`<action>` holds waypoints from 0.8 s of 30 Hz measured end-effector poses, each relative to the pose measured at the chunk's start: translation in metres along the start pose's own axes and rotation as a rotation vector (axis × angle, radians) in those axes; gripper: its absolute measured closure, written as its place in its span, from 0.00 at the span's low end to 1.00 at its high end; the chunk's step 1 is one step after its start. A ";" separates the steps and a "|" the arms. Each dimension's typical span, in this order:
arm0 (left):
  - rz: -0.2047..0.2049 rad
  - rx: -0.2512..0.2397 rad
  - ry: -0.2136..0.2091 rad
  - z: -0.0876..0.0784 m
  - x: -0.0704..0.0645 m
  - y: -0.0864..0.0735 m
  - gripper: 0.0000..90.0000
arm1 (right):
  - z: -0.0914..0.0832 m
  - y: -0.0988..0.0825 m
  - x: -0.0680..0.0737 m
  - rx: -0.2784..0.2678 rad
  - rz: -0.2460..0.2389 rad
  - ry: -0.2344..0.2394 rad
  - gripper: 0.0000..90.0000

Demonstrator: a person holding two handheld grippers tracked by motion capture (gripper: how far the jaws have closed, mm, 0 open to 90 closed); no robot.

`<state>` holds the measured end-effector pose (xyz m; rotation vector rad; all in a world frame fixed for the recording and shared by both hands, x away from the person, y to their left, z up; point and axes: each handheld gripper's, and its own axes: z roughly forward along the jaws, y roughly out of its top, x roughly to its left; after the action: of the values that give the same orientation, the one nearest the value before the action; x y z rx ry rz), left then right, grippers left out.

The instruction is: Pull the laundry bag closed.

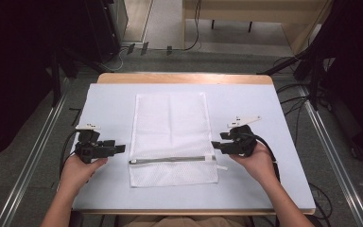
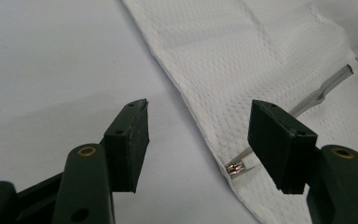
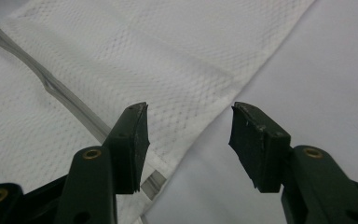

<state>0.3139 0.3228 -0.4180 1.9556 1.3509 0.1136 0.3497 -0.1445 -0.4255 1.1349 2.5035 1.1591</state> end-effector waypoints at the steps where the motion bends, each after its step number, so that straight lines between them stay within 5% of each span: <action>1: -0.003 0.000 0.000 -0.001 0.000 -0.001 0.43 | 0.001 0.001 0.001 0.001 -0.008 0.006 0.53; 24: -0.022 0.004 0.020 -0.011 0.003 -0.013 0.43 | 0.024 0.018 0.034 0.027 -0.087 0.093 0.57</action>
<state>0.3002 0.3327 -0.4193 1.9472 1.3861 0.1202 0.3465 -0.0994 -0.4237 0.9884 2.6168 1.1854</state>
